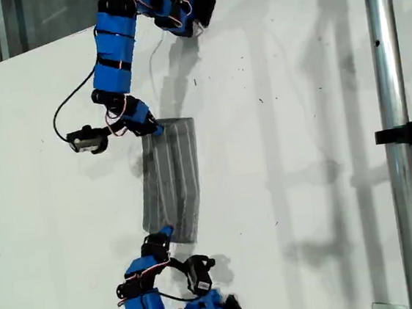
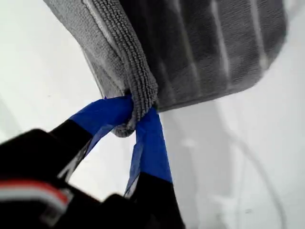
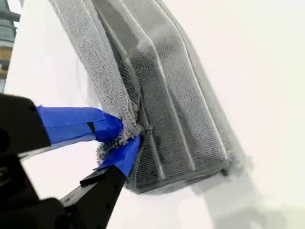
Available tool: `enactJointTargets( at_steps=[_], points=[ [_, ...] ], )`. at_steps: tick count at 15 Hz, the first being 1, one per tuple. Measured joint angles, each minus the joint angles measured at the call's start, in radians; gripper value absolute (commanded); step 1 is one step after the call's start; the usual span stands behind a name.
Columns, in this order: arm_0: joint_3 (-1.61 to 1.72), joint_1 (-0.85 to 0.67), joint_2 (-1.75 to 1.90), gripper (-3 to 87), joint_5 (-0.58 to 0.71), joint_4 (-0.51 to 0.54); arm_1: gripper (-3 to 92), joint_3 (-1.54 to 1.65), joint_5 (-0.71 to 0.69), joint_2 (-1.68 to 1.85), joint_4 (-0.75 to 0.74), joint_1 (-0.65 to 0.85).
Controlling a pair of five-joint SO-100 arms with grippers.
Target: Grasp corners of a towel and fold twice.
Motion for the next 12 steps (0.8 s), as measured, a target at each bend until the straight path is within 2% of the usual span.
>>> enactJointTargets(
  at_steps=[3, 7, 9, 12],
  points=[
    [-0.295, -0.218, -0.181, -1.6, 0.206, 0.077, -0.2, -0.106, -0.152, 0.0, -0.028, 0.195],
    [-0.495, -0.278, -0.241, -1.5, 0.265, 0.152, -0.2, -0.156, -0.209, 0.117, 0.005, 0.241],
    [-0.433, -0.276, -0.239, -1.5, 0.252, 0.117, -0.3, -0.087, -0.206, 0.186, -0.002, 0.207],
    [-0.218, -0.238, -0.239, -1.1, 0.192, -0.003, -0.3, 0.127, -0.152, 0.183, -0.098, 0.133]
  ],
)
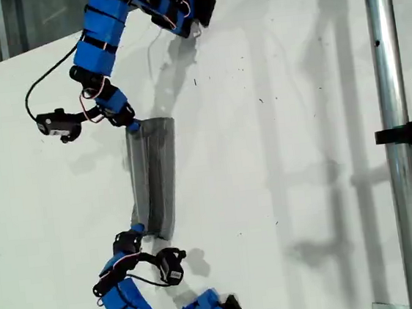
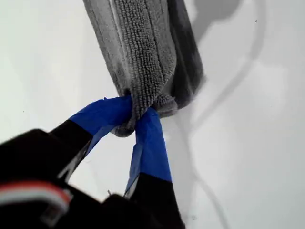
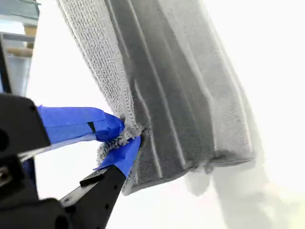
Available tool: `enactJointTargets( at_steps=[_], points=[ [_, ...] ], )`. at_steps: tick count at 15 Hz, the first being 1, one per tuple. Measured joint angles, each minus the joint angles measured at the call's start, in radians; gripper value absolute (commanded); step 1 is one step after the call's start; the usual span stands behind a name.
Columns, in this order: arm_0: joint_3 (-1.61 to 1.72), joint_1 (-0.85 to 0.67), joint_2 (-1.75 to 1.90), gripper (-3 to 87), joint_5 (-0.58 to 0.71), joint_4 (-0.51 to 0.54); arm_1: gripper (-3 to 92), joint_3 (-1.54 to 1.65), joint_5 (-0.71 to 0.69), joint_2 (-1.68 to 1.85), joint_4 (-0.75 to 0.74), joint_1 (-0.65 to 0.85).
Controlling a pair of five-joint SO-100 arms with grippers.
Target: Grasp corners of a towel and fold twice.
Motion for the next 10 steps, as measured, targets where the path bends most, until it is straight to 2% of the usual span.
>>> enactJointTargets(
  at_steps=[3, 8, 10],
  points=[
    [0.109, 0.034, -0.012, -1.3, -0.069, -0.091, -0.3, 0.126, 0.034, -0.118, -0.126, -0.015],
    [0.163, 0.061, -0.034, -1.0, -0.13, -0.098, -0.3, 0.127, 0.055, -0.255, -0.186, -0.044],
    [0.209, 0.084, -0.034, 3.7, -0.176, -0.101, -0.3, 0.127, 0.072, -0.29, -0.192, -0.061]
  ],
)
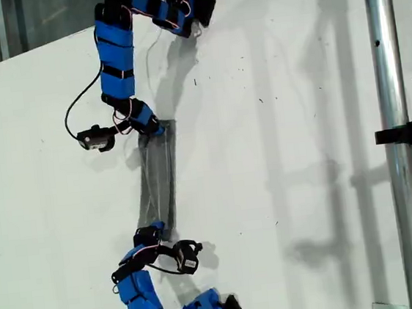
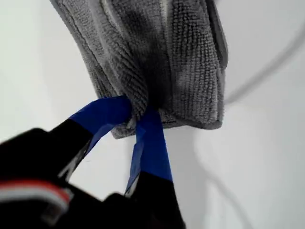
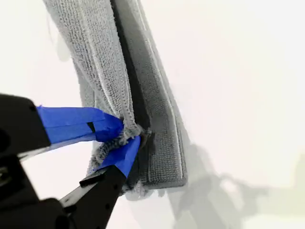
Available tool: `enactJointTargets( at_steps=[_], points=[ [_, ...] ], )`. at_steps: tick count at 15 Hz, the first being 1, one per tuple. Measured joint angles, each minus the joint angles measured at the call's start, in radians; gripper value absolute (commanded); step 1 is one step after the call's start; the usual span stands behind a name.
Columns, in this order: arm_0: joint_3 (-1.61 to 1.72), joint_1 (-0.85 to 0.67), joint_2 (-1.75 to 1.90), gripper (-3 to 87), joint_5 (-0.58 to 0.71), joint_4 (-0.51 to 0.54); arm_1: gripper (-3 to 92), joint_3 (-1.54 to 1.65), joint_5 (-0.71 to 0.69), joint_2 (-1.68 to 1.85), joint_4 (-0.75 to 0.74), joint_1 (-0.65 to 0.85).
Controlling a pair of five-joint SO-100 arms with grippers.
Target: Grasp corners of a towel and fold twice.
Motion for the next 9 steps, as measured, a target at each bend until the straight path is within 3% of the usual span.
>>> enactJointTargets(
  at_steps=[2, 3, 5, 9],
  points=[
    [0.057, 0.011, -0.012, 20.3, -0.031, -0.021, 1.7, 0.0, 0.018, -0.025, 0.017, 0.002],
    [0.066, 0.002, -0.044, 29.5, -0.032, -0.012, 14.1, -0.006, 0.028, -0.04, 0.038, 0.005],
    [0.026, -0.038, -0.109, 32.5, -0.04, 0.089, 23.1, -0.041, 0.04, -0.054, 0.094, 0.023],
    [0.0, -0.08, 0.091, 28.4, -0.078, 0.245, 26.3, -0.055, 0.054, 0.06, 0.235, 0.051]
  ],
)
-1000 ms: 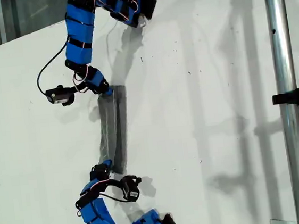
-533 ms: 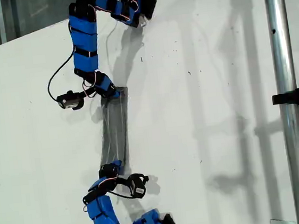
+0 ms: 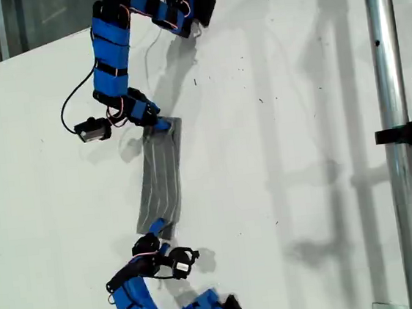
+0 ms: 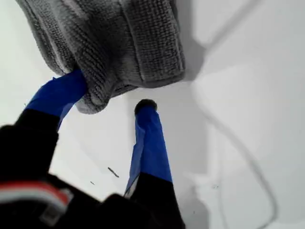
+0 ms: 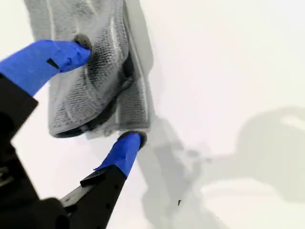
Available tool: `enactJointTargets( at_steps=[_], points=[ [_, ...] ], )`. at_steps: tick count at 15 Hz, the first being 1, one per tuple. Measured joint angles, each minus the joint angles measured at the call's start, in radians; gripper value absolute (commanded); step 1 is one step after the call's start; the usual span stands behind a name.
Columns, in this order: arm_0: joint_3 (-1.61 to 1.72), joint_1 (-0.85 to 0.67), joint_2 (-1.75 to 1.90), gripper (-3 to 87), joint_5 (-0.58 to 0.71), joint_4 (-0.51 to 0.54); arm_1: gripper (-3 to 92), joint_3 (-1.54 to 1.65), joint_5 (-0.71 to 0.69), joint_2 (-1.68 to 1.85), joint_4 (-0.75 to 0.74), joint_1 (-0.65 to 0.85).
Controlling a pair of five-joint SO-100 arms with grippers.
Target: Grasp corners of a towel and fold twice.
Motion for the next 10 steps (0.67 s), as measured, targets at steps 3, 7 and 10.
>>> enactJointTargets(
  at_steps=[3, 7, 10],
  points=[
    [0.031, -0.015, 0.307, 25.2, 0.0, 0.118, 27.5, 0.051, 0.048, 0.27, 0.112, 0.014],
    [0.239, 0.04, 0.732, 6.1, -0.055, 0.137, 32.9, 0.39, 0.206, 0.715, 0.127, 0.031],
    [0.581, 0.207, 1.155, -1.5, -0.184, 0.055, 34.3, 0.736, 0.422, 1.037, 0.012, -0.011]
  ],
)
